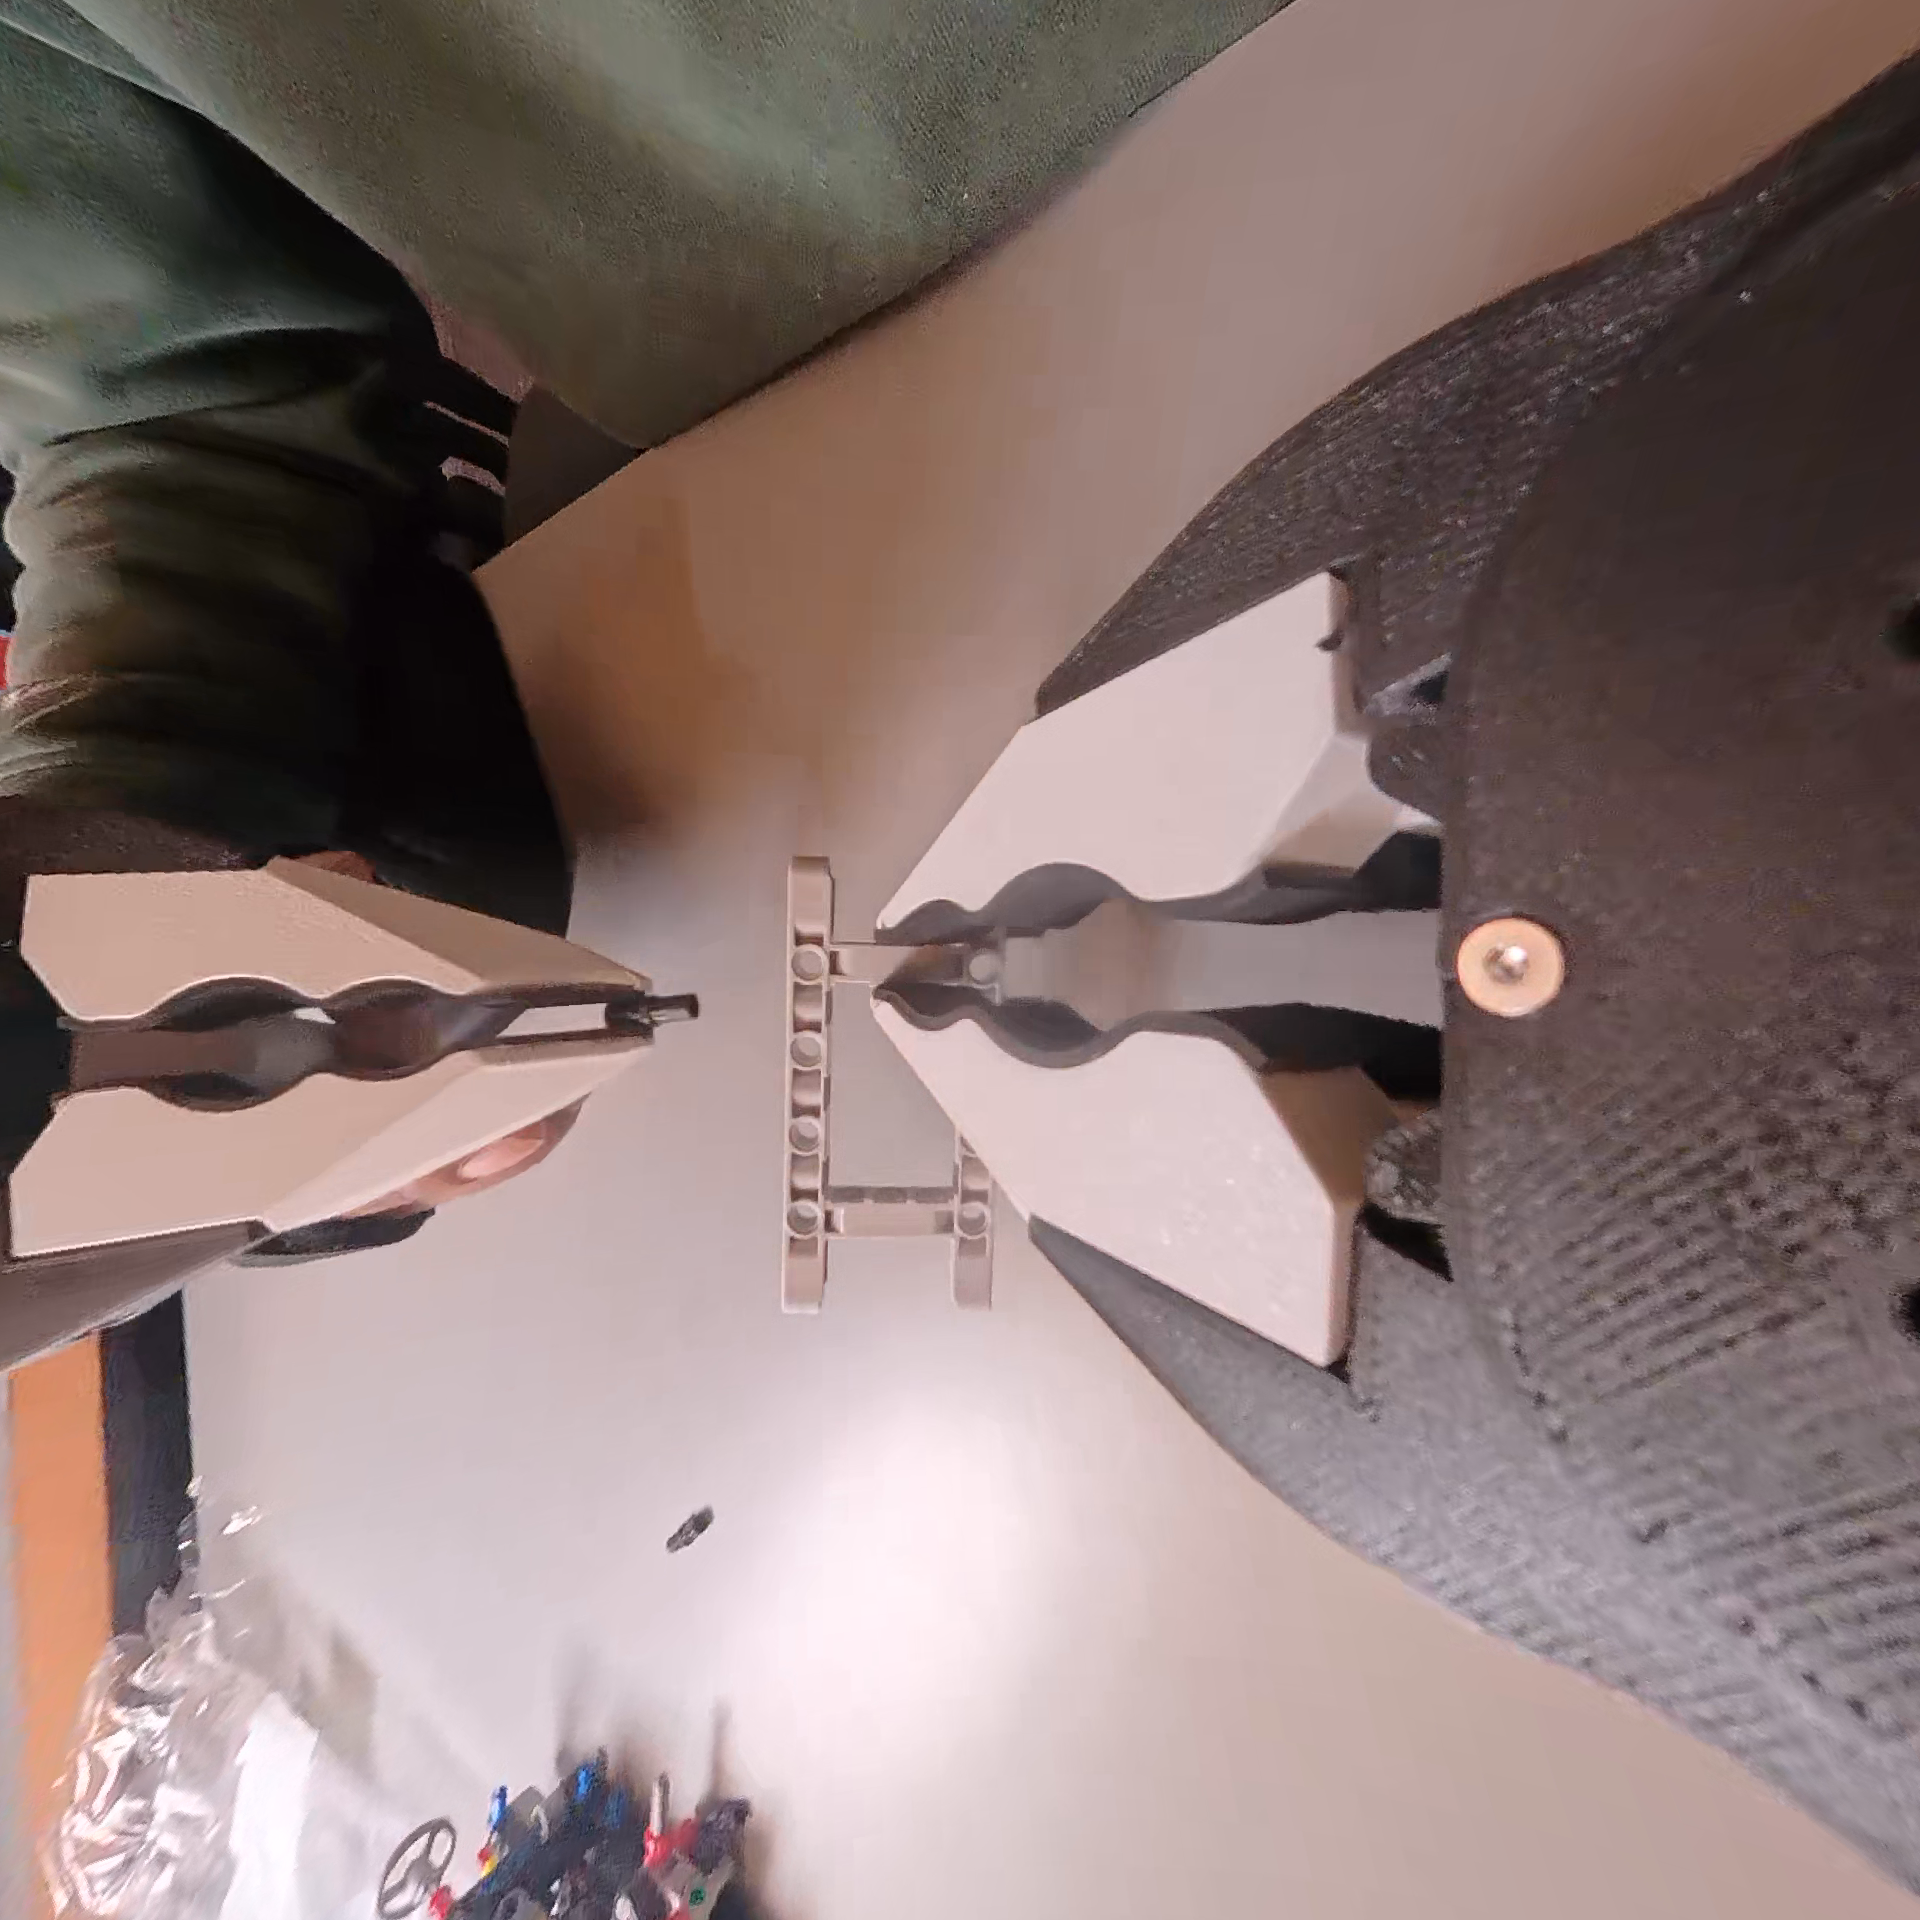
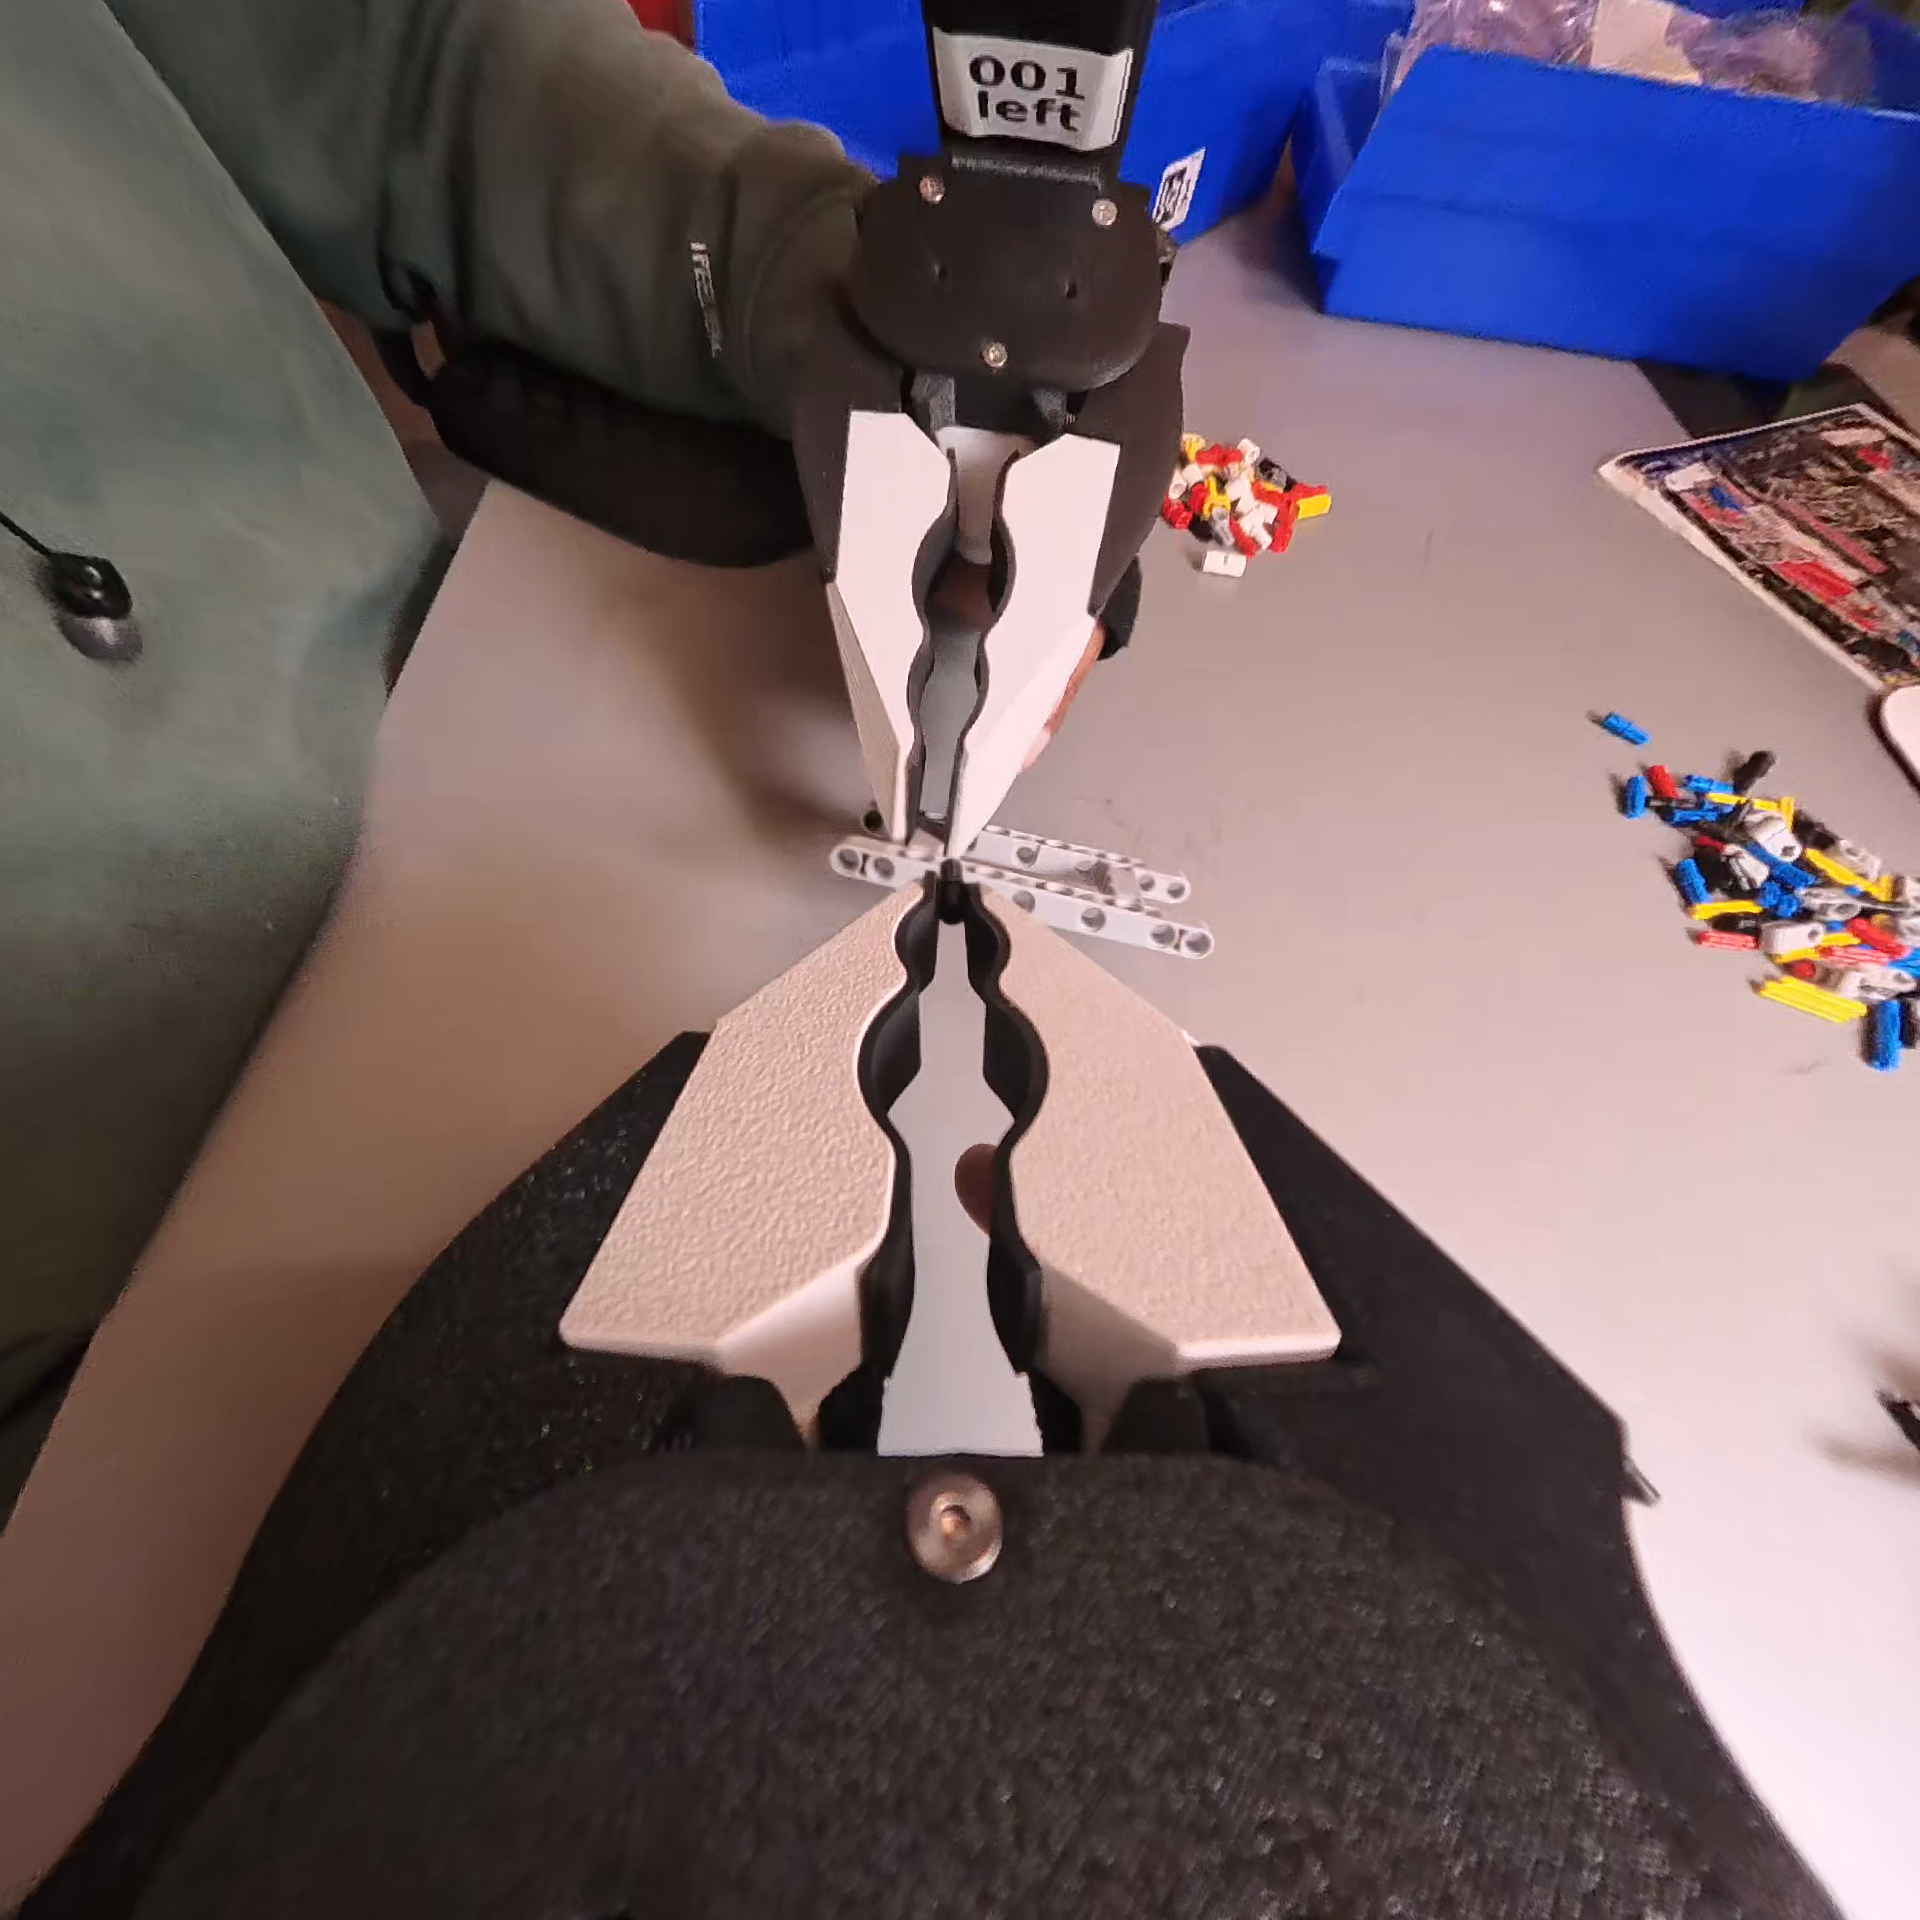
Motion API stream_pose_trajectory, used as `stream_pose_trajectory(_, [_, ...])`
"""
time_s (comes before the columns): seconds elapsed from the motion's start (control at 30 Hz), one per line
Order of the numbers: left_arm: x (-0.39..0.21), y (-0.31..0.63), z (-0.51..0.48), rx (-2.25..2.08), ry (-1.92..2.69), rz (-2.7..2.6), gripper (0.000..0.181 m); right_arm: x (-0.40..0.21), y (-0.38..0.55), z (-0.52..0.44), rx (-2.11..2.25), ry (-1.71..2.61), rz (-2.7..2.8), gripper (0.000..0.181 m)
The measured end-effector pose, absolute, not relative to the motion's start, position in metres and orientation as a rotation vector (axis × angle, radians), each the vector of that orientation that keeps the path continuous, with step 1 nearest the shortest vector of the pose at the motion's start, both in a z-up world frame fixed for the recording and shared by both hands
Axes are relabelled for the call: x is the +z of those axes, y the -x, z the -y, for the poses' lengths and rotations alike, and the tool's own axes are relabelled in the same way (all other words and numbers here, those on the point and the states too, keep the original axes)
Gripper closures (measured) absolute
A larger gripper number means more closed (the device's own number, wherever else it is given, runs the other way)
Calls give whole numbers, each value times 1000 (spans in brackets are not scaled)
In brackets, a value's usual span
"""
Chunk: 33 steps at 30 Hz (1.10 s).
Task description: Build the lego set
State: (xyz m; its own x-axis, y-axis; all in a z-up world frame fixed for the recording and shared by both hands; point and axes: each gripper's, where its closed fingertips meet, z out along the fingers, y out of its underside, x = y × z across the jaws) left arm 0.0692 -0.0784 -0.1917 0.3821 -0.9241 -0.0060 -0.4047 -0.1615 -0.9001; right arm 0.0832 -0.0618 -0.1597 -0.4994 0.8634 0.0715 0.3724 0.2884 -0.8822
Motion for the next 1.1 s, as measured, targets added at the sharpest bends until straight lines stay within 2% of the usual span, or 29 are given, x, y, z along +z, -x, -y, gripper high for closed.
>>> stream_pose_trajectory(0.6, [-201, -66, 77, -668, 1866, -1143, 177, -190, -72, 61, 1081, 1217, 2054, 178])
stream_pose_trajectory(1.1, [-202, -70, 79, -714, 1895, -1059, 177, -201, -70, 63, 1226, 1403, 1956, 178])
